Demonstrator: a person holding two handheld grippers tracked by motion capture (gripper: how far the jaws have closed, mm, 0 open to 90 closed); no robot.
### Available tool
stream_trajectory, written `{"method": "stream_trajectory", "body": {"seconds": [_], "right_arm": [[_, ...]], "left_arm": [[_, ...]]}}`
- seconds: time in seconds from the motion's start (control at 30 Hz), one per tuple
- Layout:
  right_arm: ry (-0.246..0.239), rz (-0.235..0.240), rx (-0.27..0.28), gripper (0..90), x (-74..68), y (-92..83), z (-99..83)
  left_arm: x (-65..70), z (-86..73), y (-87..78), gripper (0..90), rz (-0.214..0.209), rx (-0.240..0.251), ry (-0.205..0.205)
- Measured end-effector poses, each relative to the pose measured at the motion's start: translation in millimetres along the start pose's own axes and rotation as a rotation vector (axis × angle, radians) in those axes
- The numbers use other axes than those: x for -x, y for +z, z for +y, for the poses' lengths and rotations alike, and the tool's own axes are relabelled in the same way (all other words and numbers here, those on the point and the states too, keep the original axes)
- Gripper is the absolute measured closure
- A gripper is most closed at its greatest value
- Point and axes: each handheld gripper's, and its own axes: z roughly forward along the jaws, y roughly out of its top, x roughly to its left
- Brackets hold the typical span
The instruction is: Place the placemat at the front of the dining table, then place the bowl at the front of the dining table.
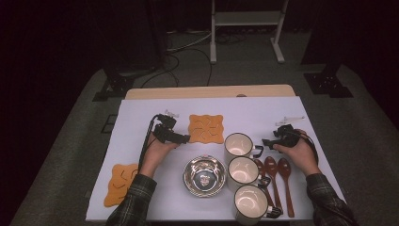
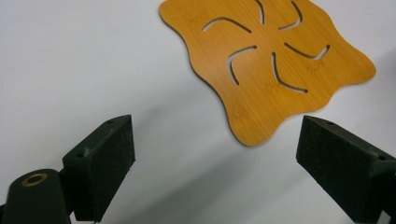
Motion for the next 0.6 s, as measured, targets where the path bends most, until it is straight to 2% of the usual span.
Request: {"method": "stream_trajectory", "body": {"seconds": [0.33,0.6], "right_arm": [[0.0,0.001,0.0,31.1,0.0,0.0,-0.1],[0.0,0.0,0.001,31.0,-0.1,0.1,0.0]], "left_arm": [[3.3,-6.8,-5.6,7.6,-0.001,0.005,0.005],[6.1,-13.5,-16.2,7.6,-0.018,0.038,0.001]]}}
